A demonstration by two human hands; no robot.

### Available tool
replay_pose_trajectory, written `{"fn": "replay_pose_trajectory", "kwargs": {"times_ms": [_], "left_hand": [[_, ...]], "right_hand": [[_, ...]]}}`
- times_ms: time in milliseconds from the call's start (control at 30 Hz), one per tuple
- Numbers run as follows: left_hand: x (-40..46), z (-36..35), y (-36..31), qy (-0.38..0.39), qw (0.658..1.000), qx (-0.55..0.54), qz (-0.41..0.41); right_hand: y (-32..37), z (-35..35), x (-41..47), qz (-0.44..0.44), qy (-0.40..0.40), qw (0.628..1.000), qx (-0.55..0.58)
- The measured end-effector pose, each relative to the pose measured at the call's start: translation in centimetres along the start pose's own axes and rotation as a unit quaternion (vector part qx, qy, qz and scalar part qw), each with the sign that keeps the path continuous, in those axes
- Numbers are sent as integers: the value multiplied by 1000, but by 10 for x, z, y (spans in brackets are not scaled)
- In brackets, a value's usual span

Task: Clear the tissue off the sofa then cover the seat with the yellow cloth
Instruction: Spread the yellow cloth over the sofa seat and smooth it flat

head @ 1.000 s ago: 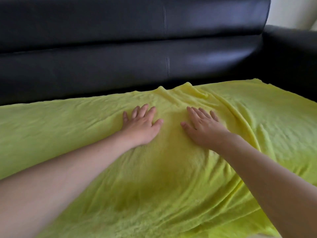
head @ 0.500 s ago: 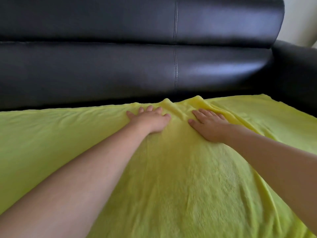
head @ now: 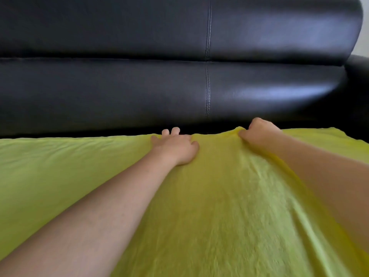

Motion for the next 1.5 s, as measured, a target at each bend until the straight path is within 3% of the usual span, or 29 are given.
{"fn": "replay_pose_trajectory", "kwargs": {"times_ms": [133,267,533,733,867,967,1033,1100,1200,1333,1500], "left_hand": [[1,28,-13,-167,979,115,-4],[4,35,0,-116,987,93,55],[19,31,-6,-63,992,99,47],[32,28,-5,-59,993,74,63],[27,29,7,-83,994,-14,75],[15,37,24,-87,991,-85,55],[3,34,32,-41,996,-74,27],[-9,23,35,18,997,-74,3],[-15,11,33,43,993,-105,-7],[-11,19,38,-3,996,-83,21],[-8,31,33,-57,995,62,55]], "right_hand": [[15,-8,4,38,111,989,-89],[24,-5,7,40,157,984,-75],[11,-3,36,60,-51,997,-26],[9,-12,43,68,-86,992,-65],[10,-10,45,66,-64,988,-126],[28,11,24,135,-132,969,-157],[48,23,-4,217,-178,952,-120],[65,17,-30,280,-131,947,-90],[64,-13,-39,236,7,963,-132],[40,-9,-14,106,-16,985,-135],[39,-18,-2,116,40,986,-110]]}}
Point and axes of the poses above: each hand's wrist, its own x-axis towards the middle knuckle, its own z-axis out of the back of the hand, y = z × x, the point moved 7 cm from there along x, towards the middle knuckle, and after that the axes turned 8 degrees about -z, right-handed, at the moved point
